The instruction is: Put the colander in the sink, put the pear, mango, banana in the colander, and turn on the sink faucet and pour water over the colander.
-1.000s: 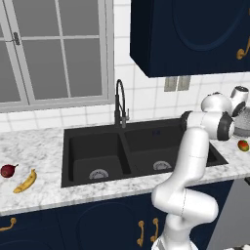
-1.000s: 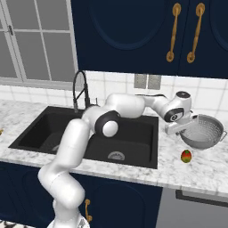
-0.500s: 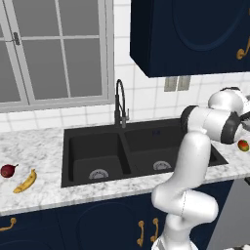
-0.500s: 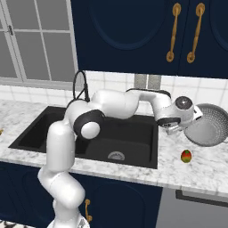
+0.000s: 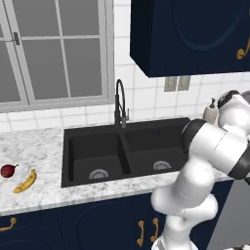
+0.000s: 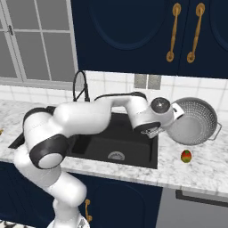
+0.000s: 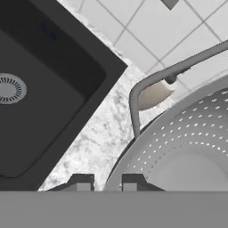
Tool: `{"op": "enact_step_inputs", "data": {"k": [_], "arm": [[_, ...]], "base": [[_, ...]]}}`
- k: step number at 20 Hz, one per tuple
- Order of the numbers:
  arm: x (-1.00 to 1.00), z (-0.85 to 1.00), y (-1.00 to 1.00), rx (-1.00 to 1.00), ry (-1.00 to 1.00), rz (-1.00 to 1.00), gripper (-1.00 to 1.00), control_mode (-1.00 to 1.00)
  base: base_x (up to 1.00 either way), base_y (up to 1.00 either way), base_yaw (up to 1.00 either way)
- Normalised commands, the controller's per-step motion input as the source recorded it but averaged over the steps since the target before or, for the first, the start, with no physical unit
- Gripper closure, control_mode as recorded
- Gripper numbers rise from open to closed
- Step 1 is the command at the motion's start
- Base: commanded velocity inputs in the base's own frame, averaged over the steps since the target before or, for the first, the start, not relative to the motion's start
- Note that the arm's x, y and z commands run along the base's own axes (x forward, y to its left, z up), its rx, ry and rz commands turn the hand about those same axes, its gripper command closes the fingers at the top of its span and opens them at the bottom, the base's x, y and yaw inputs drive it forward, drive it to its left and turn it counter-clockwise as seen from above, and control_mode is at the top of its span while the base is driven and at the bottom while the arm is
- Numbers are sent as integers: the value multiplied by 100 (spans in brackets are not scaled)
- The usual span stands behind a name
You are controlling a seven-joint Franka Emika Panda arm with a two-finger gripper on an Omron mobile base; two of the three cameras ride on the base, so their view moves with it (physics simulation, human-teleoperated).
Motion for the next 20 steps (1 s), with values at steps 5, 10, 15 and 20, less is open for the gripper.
{"op": "enact_step_inputs", "data": {"k": [5, 10, 15, 20], "arm": [[-37, 95, 61, 1, 37, 7, 100, -100], [-18, 38, 80, 3, 7, 1, 100, -100], [-23, 6, 72, 7, 14, 4, 100, -100], [-45, 9, 78, 8, 15, 17, 100, -100]], "base": [[0, 0, 0], [0, 0, 0], [0, 0, 0], [0, 0, 0]]}}
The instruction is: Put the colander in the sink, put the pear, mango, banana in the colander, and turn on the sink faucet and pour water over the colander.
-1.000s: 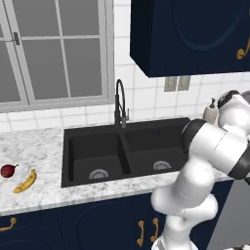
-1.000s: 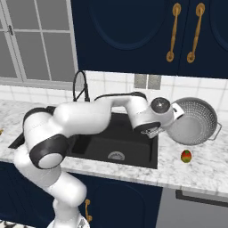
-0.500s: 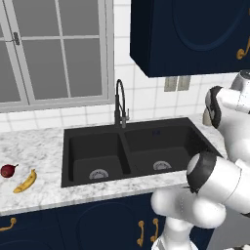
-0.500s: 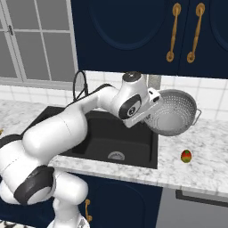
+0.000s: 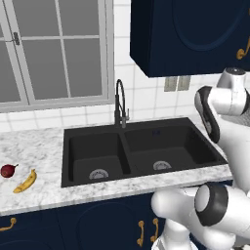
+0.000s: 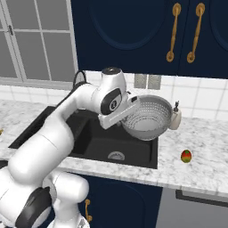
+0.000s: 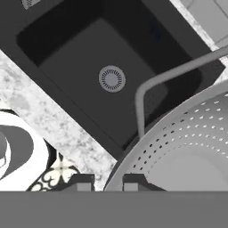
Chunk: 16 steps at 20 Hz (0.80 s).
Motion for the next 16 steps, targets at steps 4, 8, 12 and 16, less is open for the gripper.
{"op": "enact_step_inputs", "data": {"k": [4, 8, 12, 16], "arm": [[-39, 22, 100, 1, 7, 18, 100, -100], [-39, 21, 100, 1, 1, 22, 100, -100], [-11, 10, 100, 2, 6, 24, 100, -100], [-9, 19, 100, 1, 8, 22, 100, -100]], "base": [[0, 0, 0], [0, 0, 0], [0, 0, 0], [0, 0, 0]]}}
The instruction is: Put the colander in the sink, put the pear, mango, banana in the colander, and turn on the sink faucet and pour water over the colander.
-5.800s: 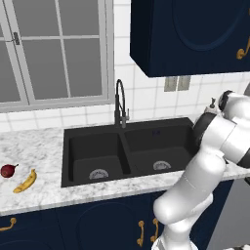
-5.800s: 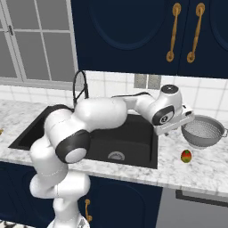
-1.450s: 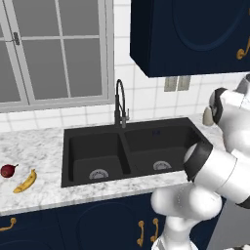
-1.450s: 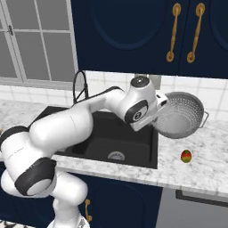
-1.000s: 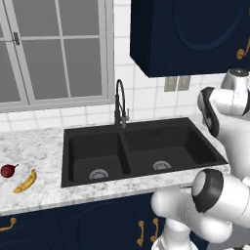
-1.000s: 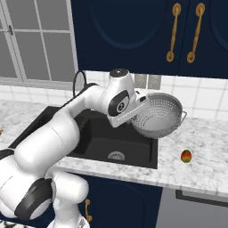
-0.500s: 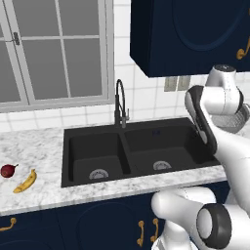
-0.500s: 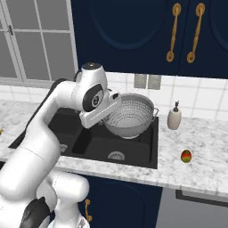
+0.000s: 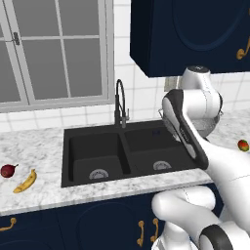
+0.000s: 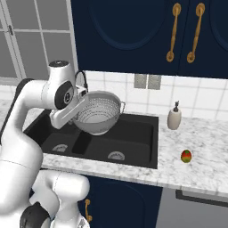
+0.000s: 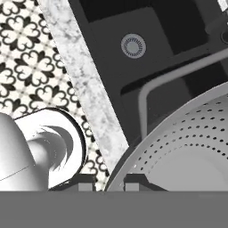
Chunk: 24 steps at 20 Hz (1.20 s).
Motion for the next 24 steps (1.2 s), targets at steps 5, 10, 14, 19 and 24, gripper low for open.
{"op": "enact_step_inputs", "data": {"k": [5, 10, 14, 19, 24], "arm": [[-12, 11, 100, 0, 3, 21, 100, -100], [-8, 12, 100, 0, 1, 23, 100, -100], [0, 10, 100, 0, 7, 21, 100, -100], [4, 4, 96, 0, 8, 16, 100, -100], [25, -15, 61, 0, 2, 2, 100, -100]], "base": [[0, 0, 0], [0, 0, 0], [0, 0, 0], [0, 0, 0], [0, 0, 0]]}}
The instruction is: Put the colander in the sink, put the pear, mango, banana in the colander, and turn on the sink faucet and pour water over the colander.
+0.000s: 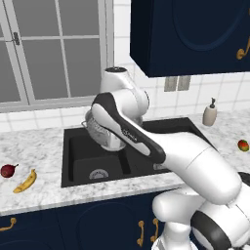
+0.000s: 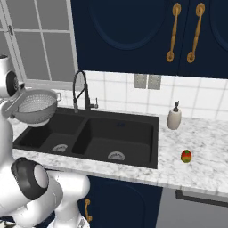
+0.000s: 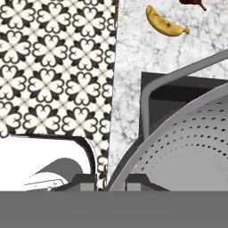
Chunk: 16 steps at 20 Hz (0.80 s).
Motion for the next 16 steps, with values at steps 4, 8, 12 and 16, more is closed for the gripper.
{"op": "enact_step_inputs", "data": {"k": [4, 8, 12, 16], "arm": [[49, -64, 26, -2, 0, 3, 100, -100], [62, -70, 11, -1, 0, 4, 100, -100], [58, -52, 22, -2, 3, 1, 100, -100], [59, -52, 38, -6, 5, 0, 100, -100]], "base": [[0, 0, 0], [0, 0, 0], [0, 0, 0], [0, 0, 0]]}}
